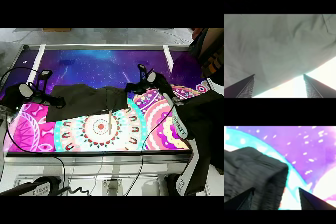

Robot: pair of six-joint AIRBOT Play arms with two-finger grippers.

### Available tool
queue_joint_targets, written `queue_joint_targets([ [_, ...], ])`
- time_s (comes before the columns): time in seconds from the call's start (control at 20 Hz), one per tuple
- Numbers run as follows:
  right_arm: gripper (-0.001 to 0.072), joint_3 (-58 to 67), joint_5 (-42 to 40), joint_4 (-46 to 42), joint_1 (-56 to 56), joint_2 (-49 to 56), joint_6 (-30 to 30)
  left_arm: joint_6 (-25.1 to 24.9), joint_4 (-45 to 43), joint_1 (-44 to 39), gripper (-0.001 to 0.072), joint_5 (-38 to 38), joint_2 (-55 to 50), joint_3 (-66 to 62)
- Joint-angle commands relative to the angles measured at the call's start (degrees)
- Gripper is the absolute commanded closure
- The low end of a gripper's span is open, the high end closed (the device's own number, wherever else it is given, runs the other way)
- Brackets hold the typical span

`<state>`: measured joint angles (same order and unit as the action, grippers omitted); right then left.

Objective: Fold the clothes and pants, and hang the long-sleeved shirts on hangers.

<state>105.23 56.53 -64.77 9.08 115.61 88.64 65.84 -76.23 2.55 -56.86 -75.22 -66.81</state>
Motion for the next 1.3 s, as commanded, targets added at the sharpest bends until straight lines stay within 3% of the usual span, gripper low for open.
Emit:
queue_joint_targets([
  [0.0,0.011,0.3,8.3,2.0,-4.6,-0.3,1.5,0.0,0.5,0.0,0.0017,0.0,0.0,0.0],
  [0.2,0.0098,-0.9,17.6,18.9,-7.3,4.9,-6.5,0.0,0.5,0.0,0.0017,0.0,0.0,0.0],
  [0.5,0.0033,-0.9,12.3,37.7,-5.3,10.8,-15.3,0.0,0.5,0.0,0.0017,0.0,0.0,0.0],
  [0.8,0.0033,-0.7,14.5,37.9,-1.7,10.7,-20.6,0.0,0.5,0.0,0.0017,0.0,0.0,0.0],
  [1.0,0.0033,-0.4,16.7,37.8,-4.9,10.4,-20.0,0.0,0.5,0.0,0.0017,0.0,0.0,0.0],
  [1.25,0.0032,-0.4,25.6,38.2,-9.1,9.9,-19.3,0.0,0.5,0.0,0.0017,0.0,0.0,0.0],
])
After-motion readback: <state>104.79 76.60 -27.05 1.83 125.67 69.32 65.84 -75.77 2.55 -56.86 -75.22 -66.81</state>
